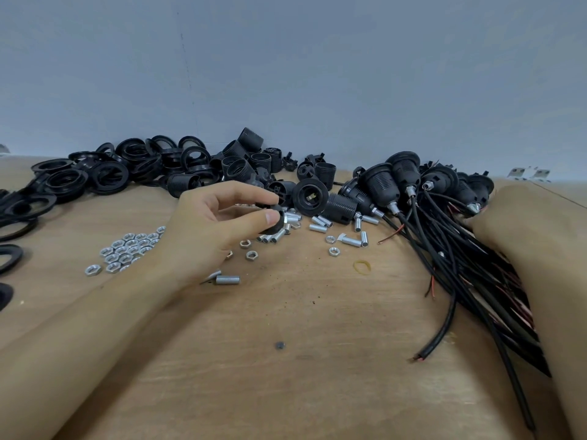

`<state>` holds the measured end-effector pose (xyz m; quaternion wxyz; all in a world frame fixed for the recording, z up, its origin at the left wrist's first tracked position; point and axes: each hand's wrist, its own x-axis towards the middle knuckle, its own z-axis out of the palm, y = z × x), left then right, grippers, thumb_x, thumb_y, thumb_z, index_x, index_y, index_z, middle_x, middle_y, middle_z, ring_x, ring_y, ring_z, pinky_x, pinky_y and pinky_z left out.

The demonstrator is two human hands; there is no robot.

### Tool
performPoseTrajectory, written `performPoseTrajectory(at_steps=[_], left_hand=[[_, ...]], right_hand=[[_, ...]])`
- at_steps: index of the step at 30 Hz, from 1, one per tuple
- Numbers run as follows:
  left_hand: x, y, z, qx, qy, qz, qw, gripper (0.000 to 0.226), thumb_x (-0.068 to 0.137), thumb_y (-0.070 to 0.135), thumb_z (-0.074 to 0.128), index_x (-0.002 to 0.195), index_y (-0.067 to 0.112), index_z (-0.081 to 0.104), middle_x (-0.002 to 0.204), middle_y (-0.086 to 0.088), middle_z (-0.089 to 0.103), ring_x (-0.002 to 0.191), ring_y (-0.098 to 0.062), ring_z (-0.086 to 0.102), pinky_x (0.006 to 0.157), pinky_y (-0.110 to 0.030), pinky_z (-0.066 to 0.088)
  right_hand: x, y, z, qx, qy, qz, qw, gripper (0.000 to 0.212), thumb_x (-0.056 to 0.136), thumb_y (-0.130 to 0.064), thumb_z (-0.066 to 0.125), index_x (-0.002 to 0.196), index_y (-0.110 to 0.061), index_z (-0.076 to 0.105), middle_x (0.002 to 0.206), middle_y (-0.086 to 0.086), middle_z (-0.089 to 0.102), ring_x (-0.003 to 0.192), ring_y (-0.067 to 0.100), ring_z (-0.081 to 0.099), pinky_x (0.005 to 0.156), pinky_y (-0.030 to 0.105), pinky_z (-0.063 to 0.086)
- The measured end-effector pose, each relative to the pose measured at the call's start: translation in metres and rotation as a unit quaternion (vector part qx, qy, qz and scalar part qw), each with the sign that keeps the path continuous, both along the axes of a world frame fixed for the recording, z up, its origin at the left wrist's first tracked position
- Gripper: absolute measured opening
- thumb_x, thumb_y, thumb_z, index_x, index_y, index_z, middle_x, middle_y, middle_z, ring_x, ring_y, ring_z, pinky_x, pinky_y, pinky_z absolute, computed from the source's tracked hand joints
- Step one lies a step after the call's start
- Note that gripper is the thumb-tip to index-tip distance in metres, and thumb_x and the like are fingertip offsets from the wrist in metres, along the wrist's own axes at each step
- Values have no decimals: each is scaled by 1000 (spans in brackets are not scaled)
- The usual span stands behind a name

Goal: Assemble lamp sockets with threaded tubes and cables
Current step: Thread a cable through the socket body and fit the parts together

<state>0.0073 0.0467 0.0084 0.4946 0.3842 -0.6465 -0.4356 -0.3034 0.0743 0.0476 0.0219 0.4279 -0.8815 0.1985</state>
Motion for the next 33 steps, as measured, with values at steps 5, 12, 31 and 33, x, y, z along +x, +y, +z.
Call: performPoseTrajectory(at_steps=[5, 12, 31, 33], left_hand=[[0, 0, 0, -1, 7, -2, 1000, 26, 70, 30, 80, 95, 25, 78, 96, -1, 77, 91, -14, 74, 74, -20, 56], [0, 0, 0, 3, 10, -9, 1000, 25, 70, 30, 80, 94, 26, 78, 95, -2, 77, 91, -15, 74, 77, -22, 58], [-1, -1, 0, 5, 1, 1, 1000, 26, 69, 29, 80, 94, 23, 78, 94, -1, 77, 89, -13, 73, 72, -18, 56], [-1, -1, 0, 4, -2, 3, 1000, 26, 69, 29, 80, 94, 23, 78, 94, -1, 77, 88, -12, 73, 69, -15, 53]], right_hand=[[-17, -8, -1, -109, -16, 10, 994, 27, 91, -24, 67, 88, 2, 68, 84, 27, 63, 77, 33, 50, 68, 35, 40], [-16, -9, 4, -290, -28, 41, 956, 23, 91, -33, 59, 77, -14, 63, 84, 18, 67, 89, 40, 60, 79, 39, 45], [20, -11, 3, -338, -43, 228, 912, 28, 99, -26, 53, 121, -18, 67, 86, -7, 63, 66, 5, 51, 69, 17, 36], [23, -12, -3, -292, -55, 218, 930, 25, 98, -24, 55, 116, -15, 69, 88, 0, 68, 76, 16, 59, 80, 25, 43]])
